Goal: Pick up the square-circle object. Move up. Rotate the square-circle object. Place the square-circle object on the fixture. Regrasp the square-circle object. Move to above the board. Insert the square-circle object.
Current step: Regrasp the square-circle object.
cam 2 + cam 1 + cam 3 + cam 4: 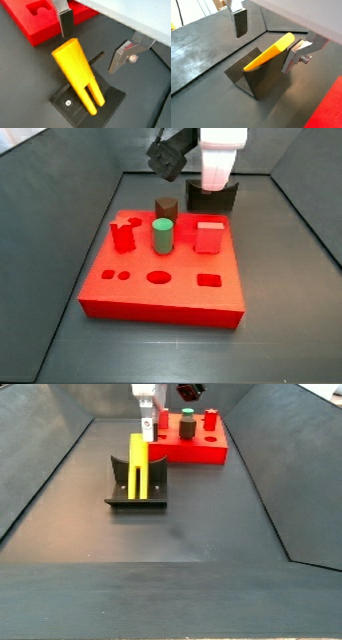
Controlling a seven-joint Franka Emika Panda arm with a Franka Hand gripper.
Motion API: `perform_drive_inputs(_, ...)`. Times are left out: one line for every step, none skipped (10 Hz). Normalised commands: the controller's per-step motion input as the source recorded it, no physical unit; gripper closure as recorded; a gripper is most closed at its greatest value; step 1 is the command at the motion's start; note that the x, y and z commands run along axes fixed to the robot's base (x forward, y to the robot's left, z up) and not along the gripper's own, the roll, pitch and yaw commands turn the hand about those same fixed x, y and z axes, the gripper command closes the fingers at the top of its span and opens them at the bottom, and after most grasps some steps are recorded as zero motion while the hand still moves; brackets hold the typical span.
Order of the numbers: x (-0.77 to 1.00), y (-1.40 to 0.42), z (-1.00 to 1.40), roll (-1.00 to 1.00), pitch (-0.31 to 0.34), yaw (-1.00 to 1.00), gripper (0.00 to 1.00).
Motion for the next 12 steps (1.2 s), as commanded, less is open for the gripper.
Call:
perform_drive_inputs(0.53,-0.01,0.00,-0.05,0.241,0.06,0.00)
perform_drive_inputs(0.46,-0.01,0.01,-0.05,0.247,0.06,0.00)
perform_drive_inputs(0.41,-0.01,0.00,-0.05,0.251,0.07,0.00)
perform_drive_inputs(0.37,-0.01,0.00,-0.05,0.251,0.07,0.00)
perform_drive_inputs(0.32,-0.01,0.00,-0.05,0.239,0.07,0.00)
perform_drive_inputs(0.27,-0.01,0.00,-0.04,0.233,0.07,0.00)
perform_drive_inputs(0.22,-0.01,0.00,-0.04,0.234,0.07,0.00)
perform_drive_inputs(0.17,-0.01,0.00,-0.05,0.240,0.07,0.00)
perform_drive_inputs(0.13,-0.01,0.00,-0.05,0.243,0.06,0.00)
perform_drive_inputs(0.10,-0.01,0.00,-0.05,0.241,0.06,0.00)
perform_drive_inputs(0.08,-0.01,0.00,-0.06,0.231,0.06,0.00)
perform_drive_inputs(0.08,-0.01,0.01,-0.06,0.226,0.06,0.00)
